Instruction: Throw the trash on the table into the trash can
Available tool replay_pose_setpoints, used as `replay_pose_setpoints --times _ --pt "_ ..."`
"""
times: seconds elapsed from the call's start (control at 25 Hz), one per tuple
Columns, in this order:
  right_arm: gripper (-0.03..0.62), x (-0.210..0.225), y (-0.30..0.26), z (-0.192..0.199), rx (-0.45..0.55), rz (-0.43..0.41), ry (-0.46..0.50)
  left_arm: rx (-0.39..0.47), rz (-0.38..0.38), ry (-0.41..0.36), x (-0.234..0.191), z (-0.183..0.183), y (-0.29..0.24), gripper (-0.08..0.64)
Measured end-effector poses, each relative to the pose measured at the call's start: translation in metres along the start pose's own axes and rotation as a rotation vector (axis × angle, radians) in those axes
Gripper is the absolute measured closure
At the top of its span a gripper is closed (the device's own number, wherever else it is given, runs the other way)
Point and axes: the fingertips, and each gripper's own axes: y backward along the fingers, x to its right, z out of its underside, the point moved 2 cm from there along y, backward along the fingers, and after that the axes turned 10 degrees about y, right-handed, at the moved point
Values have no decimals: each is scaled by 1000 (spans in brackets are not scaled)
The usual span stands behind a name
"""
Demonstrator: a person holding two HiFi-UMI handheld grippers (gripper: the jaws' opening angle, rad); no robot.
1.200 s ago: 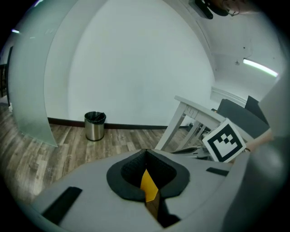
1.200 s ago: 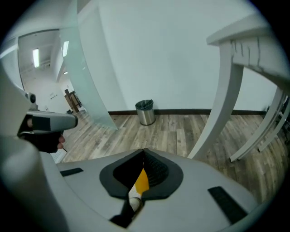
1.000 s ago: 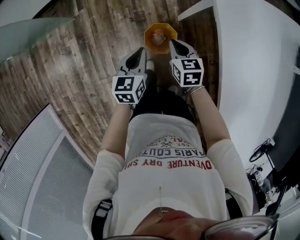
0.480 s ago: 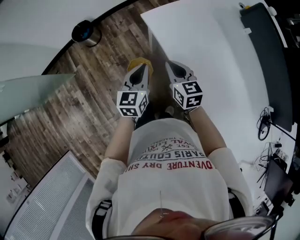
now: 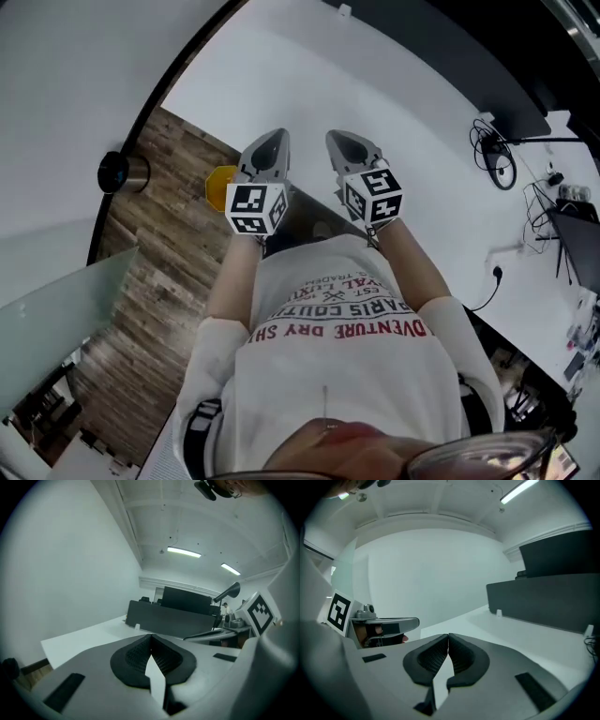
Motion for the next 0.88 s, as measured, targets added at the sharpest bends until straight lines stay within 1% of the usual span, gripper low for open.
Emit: replay_pose_setpoints --times 0.08,0.16,0.36,0.48,0.6,0.72,0.8,0.88 --pt "566 30 26 6 7 72 -20 -7 57 5 29 1 -24 537" --pt "566 58 52 14 11 153 -45 -32 126 -3 61 8 -45 537" --pt "566 118 116 31 31 399 -127 -126 366 -83 146 26 -86 537" --pt "566 138 145 36 42 524 -167 -170 474 -112 178 34 -100 537" --pt "566 151 172 40 49 631 -194 -197 561 -148 203 36 -110 537" --pt "566 158 196 44 49 733 -209 -208 634 -164 223 35 -117 537" --pt "566 158 207 47 51 774 -225 -215 667 -177 232 35 -117 537" --pt "566 156 215 49 48 794 -235 -218 693 -192 238 35 -114 538"
